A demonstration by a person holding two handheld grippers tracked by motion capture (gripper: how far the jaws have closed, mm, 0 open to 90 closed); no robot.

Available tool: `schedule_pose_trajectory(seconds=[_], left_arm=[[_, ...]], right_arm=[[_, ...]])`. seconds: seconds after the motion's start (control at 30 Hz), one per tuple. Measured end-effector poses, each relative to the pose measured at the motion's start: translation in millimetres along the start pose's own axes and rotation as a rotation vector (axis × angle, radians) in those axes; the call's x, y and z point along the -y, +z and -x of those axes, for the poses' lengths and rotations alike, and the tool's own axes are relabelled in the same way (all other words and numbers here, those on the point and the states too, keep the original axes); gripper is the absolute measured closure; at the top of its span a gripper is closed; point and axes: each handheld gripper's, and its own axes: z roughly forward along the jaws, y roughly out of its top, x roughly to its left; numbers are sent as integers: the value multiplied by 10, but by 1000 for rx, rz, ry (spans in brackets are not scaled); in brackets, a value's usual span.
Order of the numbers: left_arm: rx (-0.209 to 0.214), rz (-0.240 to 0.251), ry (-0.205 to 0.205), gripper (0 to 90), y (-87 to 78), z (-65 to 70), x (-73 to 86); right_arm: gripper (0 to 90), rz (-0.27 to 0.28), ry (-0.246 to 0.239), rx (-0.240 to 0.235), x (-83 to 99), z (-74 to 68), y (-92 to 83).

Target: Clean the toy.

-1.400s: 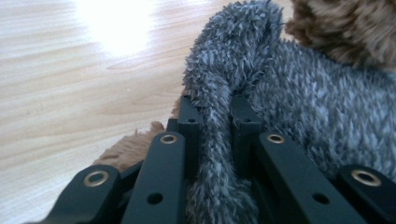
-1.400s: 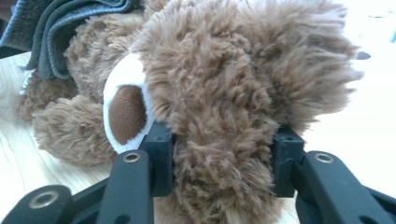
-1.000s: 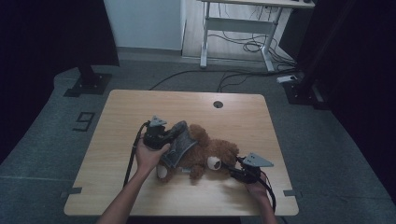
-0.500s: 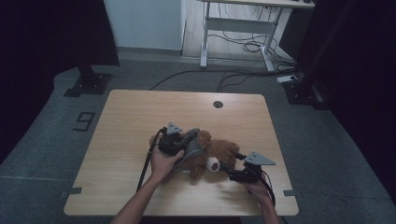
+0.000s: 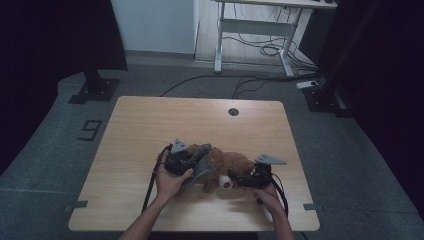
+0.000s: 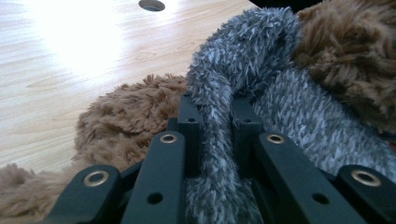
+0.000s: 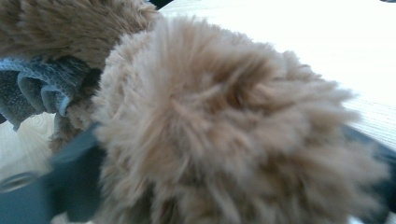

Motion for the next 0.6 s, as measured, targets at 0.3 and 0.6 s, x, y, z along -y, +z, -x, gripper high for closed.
schedule_pose_trajectory(seconds=[0.3,0.6], left_arm=[[-1,80,-23,776,-97,-19,132],[-14,121,-62,772,-47,-141,72]], right_arm=[[487,49,-89,84,7,-70,-13],[540,103,-139,209,-143,-15,190]])
